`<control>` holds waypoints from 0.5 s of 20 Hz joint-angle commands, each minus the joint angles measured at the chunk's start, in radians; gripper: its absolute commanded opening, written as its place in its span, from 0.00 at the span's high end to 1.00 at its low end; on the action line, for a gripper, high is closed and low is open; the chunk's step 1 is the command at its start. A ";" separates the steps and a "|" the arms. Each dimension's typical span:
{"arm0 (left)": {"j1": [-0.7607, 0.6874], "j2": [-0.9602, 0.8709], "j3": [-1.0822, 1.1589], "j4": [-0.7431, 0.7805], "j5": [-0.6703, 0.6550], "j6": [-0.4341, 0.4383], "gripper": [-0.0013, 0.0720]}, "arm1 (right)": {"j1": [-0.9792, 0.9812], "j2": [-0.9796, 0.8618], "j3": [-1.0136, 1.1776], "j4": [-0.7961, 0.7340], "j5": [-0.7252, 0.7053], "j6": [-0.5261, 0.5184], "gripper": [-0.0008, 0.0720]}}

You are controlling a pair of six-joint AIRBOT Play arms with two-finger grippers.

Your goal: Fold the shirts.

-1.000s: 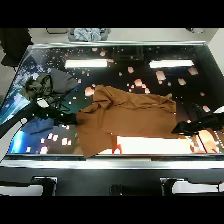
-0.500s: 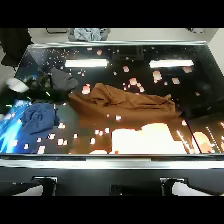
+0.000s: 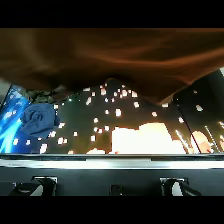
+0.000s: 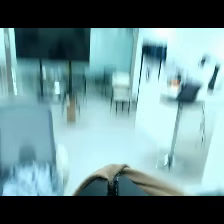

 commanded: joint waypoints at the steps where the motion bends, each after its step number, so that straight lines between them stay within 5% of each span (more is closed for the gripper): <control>1: -0.001 0.077 0.040 0.018 0.018 -0.049 0.95 | 0.001 0.087 0.036 -0.043 0.020 0.031 0.93; 6: 0.000 0.033 0.039 0.120 -0.123 -0.048 0.95 | 0.001 -0.006 0.036 -0.068 0.154 0.032 0.93; 10: -0.002 -0.148 -0.026 0.140 -0.340 -0.047 0.95 | 0.005 -0.293 0.024 -0.050 0.455 0.032 0.94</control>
